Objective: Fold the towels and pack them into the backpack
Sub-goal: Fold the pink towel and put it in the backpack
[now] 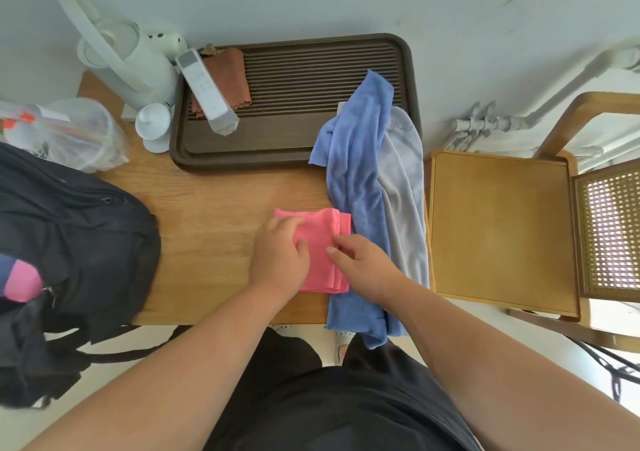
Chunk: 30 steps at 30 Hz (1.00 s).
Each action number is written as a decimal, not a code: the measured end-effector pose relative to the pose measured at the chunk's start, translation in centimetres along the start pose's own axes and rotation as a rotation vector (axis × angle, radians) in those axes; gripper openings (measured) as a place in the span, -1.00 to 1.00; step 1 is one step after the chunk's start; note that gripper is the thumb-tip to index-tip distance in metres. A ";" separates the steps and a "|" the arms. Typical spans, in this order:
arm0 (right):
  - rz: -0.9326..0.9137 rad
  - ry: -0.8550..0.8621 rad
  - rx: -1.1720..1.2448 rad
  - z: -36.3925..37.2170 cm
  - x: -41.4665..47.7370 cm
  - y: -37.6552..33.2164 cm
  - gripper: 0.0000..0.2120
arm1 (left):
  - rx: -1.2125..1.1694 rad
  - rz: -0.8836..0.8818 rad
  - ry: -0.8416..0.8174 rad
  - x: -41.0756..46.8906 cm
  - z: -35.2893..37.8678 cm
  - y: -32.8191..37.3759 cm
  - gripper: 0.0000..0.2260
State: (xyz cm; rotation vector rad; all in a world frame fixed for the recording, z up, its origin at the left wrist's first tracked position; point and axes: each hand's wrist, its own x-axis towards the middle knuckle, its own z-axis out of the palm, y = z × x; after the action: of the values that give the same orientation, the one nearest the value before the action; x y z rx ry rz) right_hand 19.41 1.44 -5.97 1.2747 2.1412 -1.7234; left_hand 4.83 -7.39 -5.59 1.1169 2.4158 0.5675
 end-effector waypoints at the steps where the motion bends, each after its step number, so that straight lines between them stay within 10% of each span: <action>1: -0.001 0.010 0.025 -0.2 -0.2 0.0 -0.60 | 0.069 0.043 0.026 -0.5 -0.1 -0.4 -0.63; 12: -0.177 0.150 -0.397 0.1 0.1 2.0 -0.52 | 0.483 0.089 -0.360 -0.6 4.4 -2.8 0.03; 15: -0.410 0.278 -0.789 0.3 0.7 1.3 -0.50 | 0.464 0.083 -0.383 -0.5 5.0 -3.2 0.03; 18: -0.357 0.049 -1.073 0.1 2.5 0.6 -0.44 | 0.456 0.091 -0.409 -0.4 5.0 -3.3 0.03; 23: -0.272 -0.049 -1.061 -1.3 4.6 -0.3 -0.49 | 0.327 0.152 -0.170 -1.5 3.5 -4.2 -0.19; 30: -0.223 0.000 -1.027 -1.1 6.1 -2.0 -0.59 | -0.019 -0.466 -0.095 -0.9 2.4 -5.3 -0.50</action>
State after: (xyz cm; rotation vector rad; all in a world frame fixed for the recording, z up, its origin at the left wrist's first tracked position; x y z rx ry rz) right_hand 14.67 5.60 -7.49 0.7318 2.6183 -0.4250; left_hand 3.36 -10.79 -10.17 0.5246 2.4608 0.3709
